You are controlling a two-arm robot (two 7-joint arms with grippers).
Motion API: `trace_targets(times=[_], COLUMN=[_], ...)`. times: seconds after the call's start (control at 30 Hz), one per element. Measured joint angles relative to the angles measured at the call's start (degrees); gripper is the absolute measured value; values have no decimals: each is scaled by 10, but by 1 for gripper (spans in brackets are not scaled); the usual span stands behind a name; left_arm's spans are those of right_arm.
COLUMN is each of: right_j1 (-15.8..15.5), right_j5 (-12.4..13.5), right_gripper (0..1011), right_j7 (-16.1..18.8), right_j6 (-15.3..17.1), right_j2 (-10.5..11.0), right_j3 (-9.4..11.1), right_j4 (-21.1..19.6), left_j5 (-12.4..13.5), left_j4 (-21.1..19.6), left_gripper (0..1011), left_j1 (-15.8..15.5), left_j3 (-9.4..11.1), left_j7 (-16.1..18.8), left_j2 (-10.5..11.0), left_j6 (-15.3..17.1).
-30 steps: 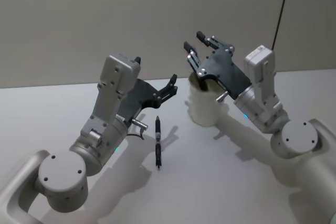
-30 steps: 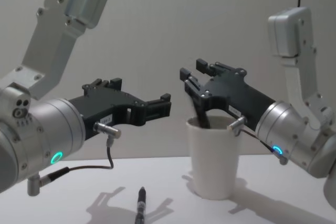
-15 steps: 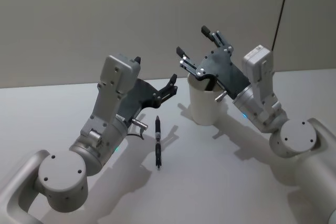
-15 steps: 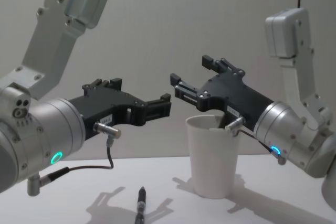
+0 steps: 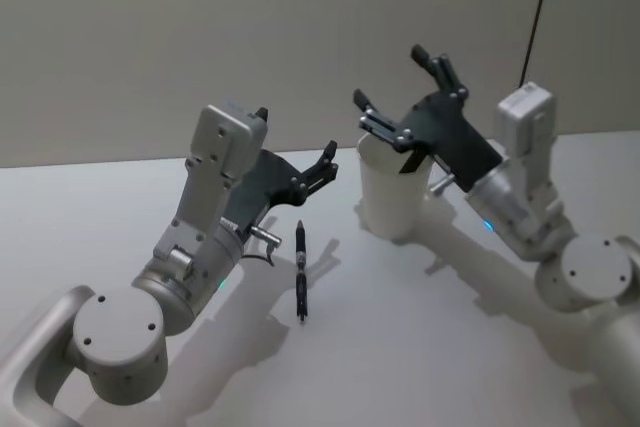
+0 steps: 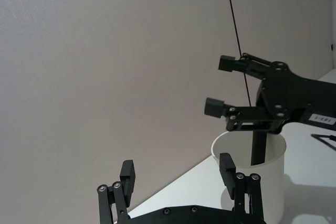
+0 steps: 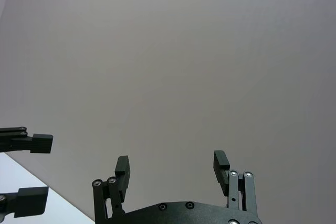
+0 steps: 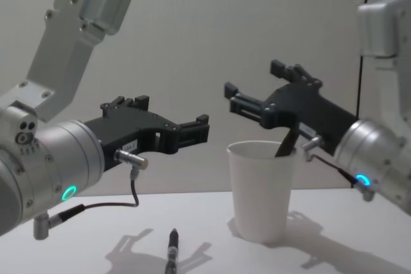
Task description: Place the pen into the pen holder.
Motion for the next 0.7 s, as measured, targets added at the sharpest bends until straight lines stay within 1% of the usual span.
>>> trace_targets(times=[0.03,0.13,0.17,0.2,0.23,0.33,0.37,0.43,0.47,0.5,0.6,0.7], right_j1=[-11,-27,-39,-45,-56,-73,-85,-96,-108,-108,-134,-136], right_j5=[5,12,17,19,24,30,34,38,42,42,50,51], right_gripper=[1001,1001,1001,1001,1001,1002,1002,1002,1002,1002,1001,1002], right_j7=[0,0,0,0,-1,-4,-6,-9,-12,-12,-19,-20], right_j6=[8,22,32,36,46,57,65,72,79,79,93,94], right_j2=[5,12,18,21,26,34,40,45,50,50,62,63], right_j3=[2,5,7,8,10,12,14,16,18,18,21,21], right_j4=[-19,-47,-67,-76,-94,-120,-139,-155,-174,-174,-211,-214], left_j5=[0,0,0,0,0,0,0,0,0,0,0,0], left_j4=[0,0,0,0,0,0,0,0,0,0,0,0], left_gripper=[1001,1001,1001,1001,1001,1001,1001,1001,1001,1001,1001,1001], left_j1=[0,0,0,0,0,0,0,0,0,0,0,0], left_j3=[0,0,0,0,0,0,0,0,0,0,0,0], left_j7=[0,0,0,0,0,0,0,0,0,0,0,0], left_j2=[0,0,0,0,0,0,0,0,0,0,0,0], left_j6=[0,0,0,0,0,0,0,0,0,0,0,0])
